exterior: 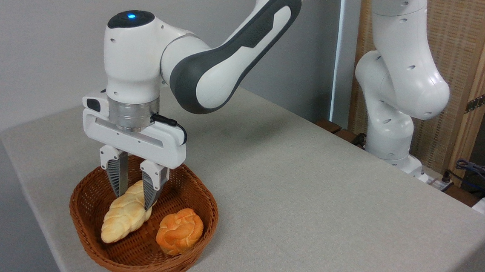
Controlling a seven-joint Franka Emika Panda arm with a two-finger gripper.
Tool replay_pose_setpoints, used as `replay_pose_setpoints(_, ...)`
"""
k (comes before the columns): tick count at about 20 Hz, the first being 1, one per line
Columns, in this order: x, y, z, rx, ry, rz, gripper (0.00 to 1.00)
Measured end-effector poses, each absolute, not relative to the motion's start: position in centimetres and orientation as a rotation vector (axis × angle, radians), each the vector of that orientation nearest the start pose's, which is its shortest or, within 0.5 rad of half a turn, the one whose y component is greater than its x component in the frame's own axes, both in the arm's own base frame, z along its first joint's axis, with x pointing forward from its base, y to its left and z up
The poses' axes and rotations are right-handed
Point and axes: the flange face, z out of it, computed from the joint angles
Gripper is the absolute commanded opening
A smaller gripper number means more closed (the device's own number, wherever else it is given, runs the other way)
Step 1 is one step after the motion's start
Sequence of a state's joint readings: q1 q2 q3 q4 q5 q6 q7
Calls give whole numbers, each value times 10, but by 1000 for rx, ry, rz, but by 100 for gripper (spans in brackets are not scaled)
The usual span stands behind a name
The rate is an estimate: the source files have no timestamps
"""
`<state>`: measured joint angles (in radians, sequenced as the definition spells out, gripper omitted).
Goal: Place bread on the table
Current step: 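Close the gripper on the long bread roll, then lift the bread roll out of the basket and carry it away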
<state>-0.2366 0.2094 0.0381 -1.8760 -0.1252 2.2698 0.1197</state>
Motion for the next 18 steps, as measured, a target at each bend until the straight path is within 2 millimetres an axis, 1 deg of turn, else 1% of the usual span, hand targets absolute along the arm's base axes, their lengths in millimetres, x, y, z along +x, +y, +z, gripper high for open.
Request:
replay_pose_setpoints(5, 614, -128, 420, -3206, 400, -295, 54)
replay_pose_setpoints(7, 615, -129, 426, -3205, 402, -314, 54)
replay_pose_setpoints(8, 614, -129, 434, -3204, 404, -335, 54)
replay_pose_setpoints(10, 611, -129, 456, -3201, 408, -396, 55)
replay_pose_setpoints(13, 602, -127, 491, -3198, 413, -462, 56)
replay_pose_setpoints(14, 597, -126, 501, -3199, 416, -463, 59)
replay_pose_setpoints(18, 572, -123, 531, -3214, 441, -368, 60)
